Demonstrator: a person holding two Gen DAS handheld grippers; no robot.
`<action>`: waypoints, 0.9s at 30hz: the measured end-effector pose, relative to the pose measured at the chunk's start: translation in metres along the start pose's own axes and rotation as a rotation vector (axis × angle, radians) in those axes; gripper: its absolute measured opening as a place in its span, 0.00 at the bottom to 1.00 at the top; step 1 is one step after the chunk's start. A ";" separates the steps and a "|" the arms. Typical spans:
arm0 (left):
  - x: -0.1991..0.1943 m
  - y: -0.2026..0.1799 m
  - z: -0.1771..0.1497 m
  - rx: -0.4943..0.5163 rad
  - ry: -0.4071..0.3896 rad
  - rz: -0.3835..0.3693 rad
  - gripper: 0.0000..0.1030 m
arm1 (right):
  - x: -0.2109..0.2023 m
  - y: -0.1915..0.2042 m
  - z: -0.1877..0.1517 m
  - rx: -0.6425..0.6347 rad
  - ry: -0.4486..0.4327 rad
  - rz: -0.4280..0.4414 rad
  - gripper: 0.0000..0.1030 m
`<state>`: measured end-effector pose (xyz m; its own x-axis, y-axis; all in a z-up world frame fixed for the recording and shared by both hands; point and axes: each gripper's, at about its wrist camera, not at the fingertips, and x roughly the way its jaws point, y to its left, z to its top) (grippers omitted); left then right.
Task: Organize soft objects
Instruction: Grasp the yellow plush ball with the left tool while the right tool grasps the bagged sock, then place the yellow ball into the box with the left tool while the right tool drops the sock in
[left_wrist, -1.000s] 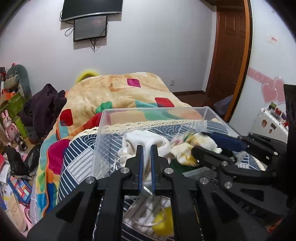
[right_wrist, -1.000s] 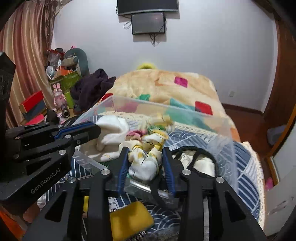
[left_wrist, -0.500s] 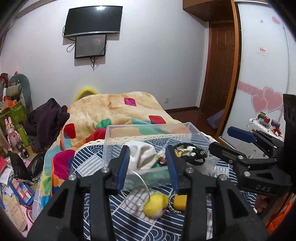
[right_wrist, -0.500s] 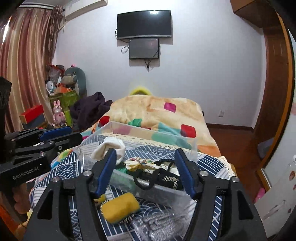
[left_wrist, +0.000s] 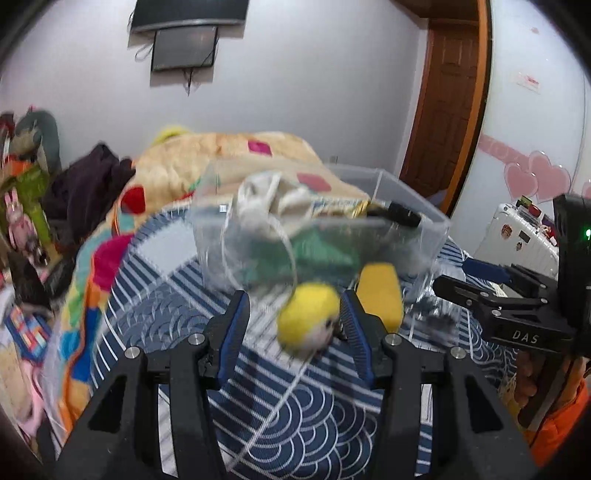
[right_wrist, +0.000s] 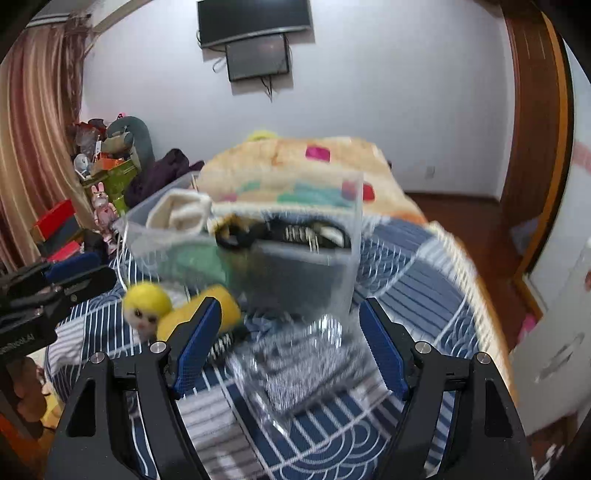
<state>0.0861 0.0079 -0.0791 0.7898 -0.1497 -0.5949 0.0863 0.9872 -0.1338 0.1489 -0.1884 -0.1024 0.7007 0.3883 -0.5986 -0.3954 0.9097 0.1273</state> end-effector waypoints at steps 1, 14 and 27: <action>0.003 0.002 -0.003 -0.011 0.010 -0.003 0.49 | 0.000 -0.001 -0.006 0.002 0.012 -0.011 0.72; 0.029 -0.006 -0.009 -0.031 0.071 -0.013 0.49 | 0.010 0.005 -0.028 -0.038 0.075 -0.038 0.67; 0.024 -0.009 -0.014 -0.027 0.048 -0.026 0.34 | 0.000 0.002 -0.027 -0.037 0.034 -0.005 0.32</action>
<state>0.0956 -0.0051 -0.1036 0.7577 -0.1780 -0.6279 0.0890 0.9813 -0.1709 0.1326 -0.1907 -0.1234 0.6826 0.3781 -0.6254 -0.4142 0.9052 0.0953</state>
